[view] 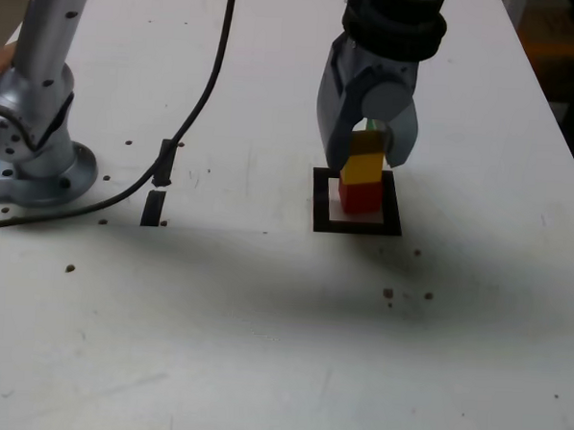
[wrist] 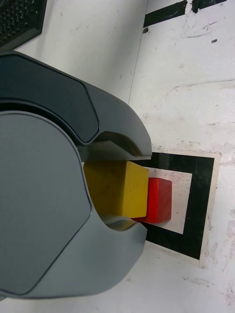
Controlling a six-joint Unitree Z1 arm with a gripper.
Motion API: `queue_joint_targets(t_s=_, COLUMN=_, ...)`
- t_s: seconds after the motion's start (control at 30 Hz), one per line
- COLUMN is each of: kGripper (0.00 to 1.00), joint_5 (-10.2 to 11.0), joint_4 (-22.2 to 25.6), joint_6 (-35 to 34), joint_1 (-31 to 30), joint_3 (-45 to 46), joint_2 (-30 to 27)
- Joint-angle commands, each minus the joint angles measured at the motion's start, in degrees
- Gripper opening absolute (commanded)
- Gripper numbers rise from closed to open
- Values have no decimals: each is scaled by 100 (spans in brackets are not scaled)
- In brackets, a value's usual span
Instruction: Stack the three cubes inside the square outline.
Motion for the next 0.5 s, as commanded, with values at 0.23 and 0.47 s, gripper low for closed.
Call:
queue_joint_targets(t_s=0.23, kGripper=29, joint_5=23, joint_4=-64, joint_6=6, joint_1=-4, joint_3=27, joint_2=21)
queue_joint_targets(t_s=0.47, kGripper=35, joint_5=20, joint_4=-89, joint_6=7, joint_1=-1, joint_3=43, joint_2=29)
